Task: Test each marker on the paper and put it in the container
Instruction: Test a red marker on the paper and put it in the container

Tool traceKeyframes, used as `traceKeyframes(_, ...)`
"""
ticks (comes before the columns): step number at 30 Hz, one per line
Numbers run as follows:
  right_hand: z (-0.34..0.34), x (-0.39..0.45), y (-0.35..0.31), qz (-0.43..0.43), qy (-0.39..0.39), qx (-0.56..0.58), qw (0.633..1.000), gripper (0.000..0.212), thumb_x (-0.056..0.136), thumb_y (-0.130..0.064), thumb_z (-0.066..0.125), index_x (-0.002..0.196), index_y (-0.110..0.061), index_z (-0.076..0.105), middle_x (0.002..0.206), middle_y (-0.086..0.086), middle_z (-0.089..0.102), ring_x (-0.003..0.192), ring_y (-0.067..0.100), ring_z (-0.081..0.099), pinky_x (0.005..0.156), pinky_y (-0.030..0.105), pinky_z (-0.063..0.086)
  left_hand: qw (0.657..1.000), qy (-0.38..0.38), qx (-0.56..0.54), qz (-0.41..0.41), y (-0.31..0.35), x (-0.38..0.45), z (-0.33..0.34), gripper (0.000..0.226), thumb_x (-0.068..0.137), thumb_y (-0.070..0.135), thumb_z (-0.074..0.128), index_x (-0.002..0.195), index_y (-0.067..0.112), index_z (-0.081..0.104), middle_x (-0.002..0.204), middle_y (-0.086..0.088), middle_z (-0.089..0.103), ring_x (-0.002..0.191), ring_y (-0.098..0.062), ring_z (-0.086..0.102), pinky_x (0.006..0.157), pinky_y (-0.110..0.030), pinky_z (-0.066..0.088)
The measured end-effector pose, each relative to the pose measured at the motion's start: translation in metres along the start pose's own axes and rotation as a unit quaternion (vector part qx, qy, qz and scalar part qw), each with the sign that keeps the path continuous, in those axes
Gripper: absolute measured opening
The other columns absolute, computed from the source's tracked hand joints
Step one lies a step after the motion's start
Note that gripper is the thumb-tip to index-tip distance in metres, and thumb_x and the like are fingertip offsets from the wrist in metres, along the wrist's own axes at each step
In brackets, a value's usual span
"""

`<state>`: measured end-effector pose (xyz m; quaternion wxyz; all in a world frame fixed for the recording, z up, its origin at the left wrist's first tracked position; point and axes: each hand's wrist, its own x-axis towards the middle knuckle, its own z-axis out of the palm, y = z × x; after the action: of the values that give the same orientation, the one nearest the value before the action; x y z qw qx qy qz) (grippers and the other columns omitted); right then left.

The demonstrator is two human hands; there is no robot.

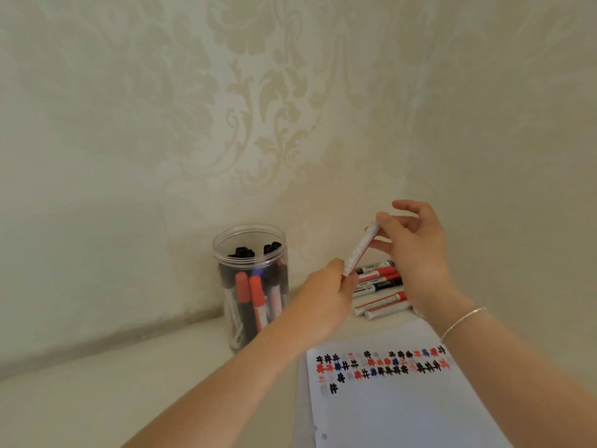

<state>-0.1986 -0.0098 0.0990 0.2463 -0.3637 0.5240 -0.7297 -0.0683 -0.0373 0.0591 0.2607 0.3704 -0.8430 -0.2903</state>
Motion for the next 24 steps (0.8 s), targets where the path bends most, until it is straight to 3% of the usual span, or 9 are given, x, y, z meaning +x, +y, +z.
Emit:
traceKeyframes(2,-0.007,-0.004,0.003,0.114,-0.118,0.05,0.985,0.023,0.08,-0.018,0.073,0.093,-0.011,0.056,0.078,0.008,0.058,0.068,0.017,0.059,0.064,0.027,0.051,0.999,0.005,-0.013,0.046,-0.005,0.002,0.001,0.013,0.102,0.029,0.041,0.097,0.019,0.048,0.072,0.005,0.054,0.061,-0.011,0.05,0.056,-0.025,0.04)
traceKeyframes(4,-0.012,-0.011,0.008,0.178,-0.253,-0.047,0.95,0.023,0.074,-0.021,0.076,0.07,-0.014,0.054,0.064,0.004,0.052,0.056,0.013,0.046,0.054,0.025,0.038,0.994,-0.039,-0.05,0.09,-0.009,0.0,0.004,0.012,0.101,0.023,0.043,0.105,0.02,0.054,0.083,0.009,0.061,0.074,-0.004,0.058,0.067,-0.02,0.046)
traceKeyframes(5,-0.013,-0.014,0.012,0.182,-0.277,-0.092,0.939,0.027,0.074,-0.02,0.077,0.064,-0.014,0.052,0.061,0.005,0.051,0.052,0.013,0.041,0.051,0.026,0.032,0.989,-0.061,-0.093,0.093,-0.01,-0.003,0.006,0.014,0.101,0.018,0.043,0.107,0.02,0.055,0.081,0.014,0.061,0.074,0.004,0.057,0.068,-0.015,0.046)
traceKeyframes(9,-0.015,-0.024,0.022,0.173,-0.26,-0.09,0.946,0.029,0.082,-0.012,0.067,0.059,-0.012,0.05,0.052,0.008,0.043,0.039,0.013,0.031,0.043,0.025,0.023,0.947,-0.11,-0.299,0.038,-0.008,-0.022,0.011,0.018,0.1,0.006,0.041,0.088,0.013,0.052,0.043,0.013,0.045,0.036,0.001,0.032,0.04,-0.009,0.026)
traceKeyframes(14,-0.023,-0.041,0.025,0.177,-0.281,-0.049,0.942,0.031,0.086,-0.005,0.059,0.058,-0.007,0.047,0.045,0.006,0.047,0.033,0.012,0.036,0.036,0.021,0.025,0.925,-0.175,-0.337,-0.01,-0.014,-0.035,0.012,0.018,0.101,0.021,0.044,0.087,0.014,0.053,0.044,0.01,0.032,0.036,-0.004,0.02,0.035,-0.016,0.015)
traceKeyframes(16,-0.029,-0.045,0.028,0.183,-0.268,-0.041,0.945,0.032,0.086,-0.005,0.058,0.056,-0.008,0.047,0.048,0.008,0.048,0.036,0.013,0.037,0.037,0.022,0.028,0.932,-0.203,-0.299,-0.011,-0.016,-0.039,0.016,0.01,0.1,0.025,0.046,0.1,0.017,0.052,0.042,0.015,0.038,0.037,-0.003,0.021,0.037,-0.017,0.017)
traceKeyframes(19,-0.037,-0.046,0.037,0.169,-0.167,-0.029,0.971,0.017,0.086,-0.009,0.061,0.072,-0.005,0.053,0.058,0.011,0.051,0.041,0.017,0.04,0.04,0.023,0.037,0.975,-0.178,-0.13,-0.009,-0.038,-0.041,0.023,0.04,0.084,0.046,0.065,0.113,0.027,0.046,0.049,0.017,0.04,0.046,-0.004,0.032,0.051,-0.023,0.031)
traceKeyframes(21,-0.041,-0.049,0.048,0.166,-0.089,-0.026,0.982,0.015,0.087,-0.015,0.063,0.078,-0.006,0.054,0.06,0.009,0.055,0.042,0.018,0.046,0.042,0.025,0.042,0.987,-0.124,-0.106,-0.015,-0.056,-0.043,0.026,0.037,0.084,0.034,0.069,0.111,0.032,0.044,0.058,0.014,0.035,0.052,-0.005,0.033,0.06,-0.028,0.035)
traceKeyframes(24,-0.039,-0.059,0.068,0.201,-0.07,-0.001,0.977,0.015,0.086,-0.016,0.067,0.085,-0.004,0.059,0.069,0.012,0.064,0.053,0.023,0.061,0.052,0.029,0.052,0.998,-0.035,-0.06,-0.002,-0.072,-0.044,0.027,0.024,0.086,0.008,0.054,0.102,0.026,0.05,0.057,0.011,0.033,0.051,-0.005,0.033,0.059,-0.028,0.033)
